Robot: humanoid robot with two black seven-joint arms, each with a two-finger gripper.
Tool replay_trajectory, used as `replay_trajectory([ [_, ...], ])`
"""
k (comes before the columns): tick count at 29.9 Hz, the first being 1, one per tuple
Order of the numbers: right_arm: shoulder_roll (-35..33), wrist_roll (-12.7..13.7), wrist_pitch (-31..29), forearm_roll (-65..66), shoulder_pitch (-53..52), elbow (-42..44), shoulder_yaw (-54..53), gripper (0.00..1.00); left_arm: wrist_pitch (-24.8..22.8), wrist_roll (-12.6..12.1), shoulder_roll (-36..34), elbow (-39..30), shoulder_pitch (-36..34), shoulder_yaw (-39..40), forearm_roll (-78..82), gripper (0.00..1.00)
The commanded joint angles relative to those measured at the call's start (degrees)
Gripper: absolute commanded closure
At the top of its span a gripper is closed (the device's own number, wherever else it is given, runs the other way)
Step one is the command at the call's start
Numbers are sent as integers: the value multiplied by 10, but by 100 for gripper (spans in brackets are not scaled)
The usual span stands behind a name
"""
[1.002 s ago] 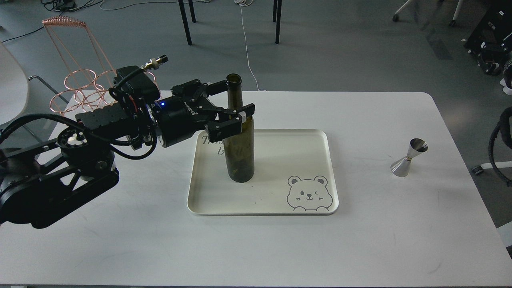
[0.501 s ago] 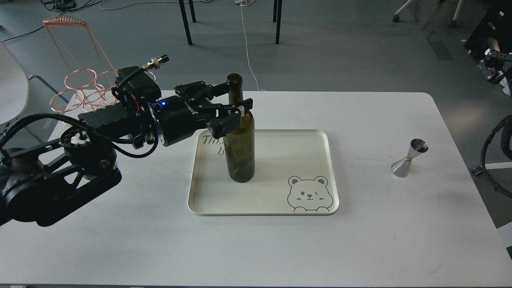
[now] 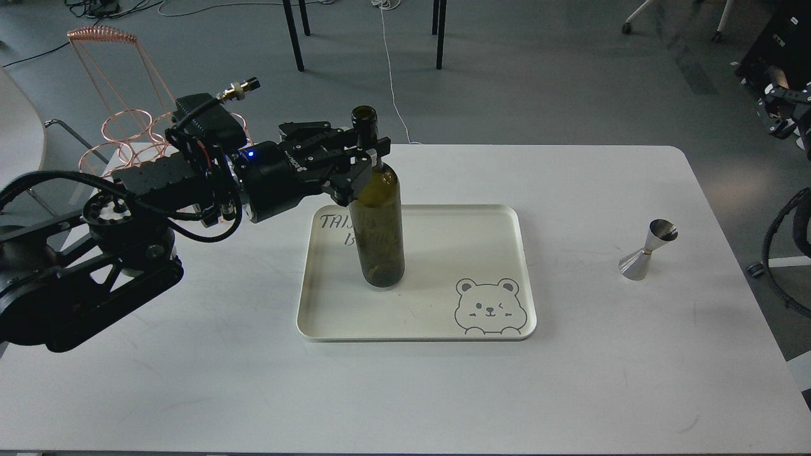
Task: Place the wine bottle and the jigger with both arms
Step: 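Lift the bottle off the tray and carry it over the copper rack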
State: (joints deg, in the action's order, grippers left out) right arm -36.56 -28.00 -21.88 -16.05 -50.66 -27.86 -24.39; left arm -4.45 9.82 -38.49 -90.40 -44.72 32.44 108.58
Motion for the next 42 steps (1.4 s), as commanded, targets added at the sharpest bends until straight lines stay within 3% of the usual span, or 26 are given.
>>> replay_trajectory([
  [1, -1, 0, 0, 1, -1, 0, 0, 2, -5, 0, -28, -2, -22, 35, -27, 89],
  [5, -3, 0, -1, 1, -1, 0, 1, 2, -24, 8, -99, -1, -65, 38, -85, 89],
  [8, -3, 0, -1, 3, -1, 0, 1, 2, -43, 33, -135, 11, -94, 36, -102, 89],
  [12, -1, 0, -1, 4, 0, 0, 1, 2, -44, 63, -152, 68, -116, 36, -94, 90],
  [22, -4, 0, -1, 20, -1, -1, 3, 2, -40, 88, -149, 185, -136, 36, -28, 90],
  [42, -2, 0, -1, 21, 3, 0, 3, 2, -22, 90, -139, 269, -135, 25, -24, 91],
])
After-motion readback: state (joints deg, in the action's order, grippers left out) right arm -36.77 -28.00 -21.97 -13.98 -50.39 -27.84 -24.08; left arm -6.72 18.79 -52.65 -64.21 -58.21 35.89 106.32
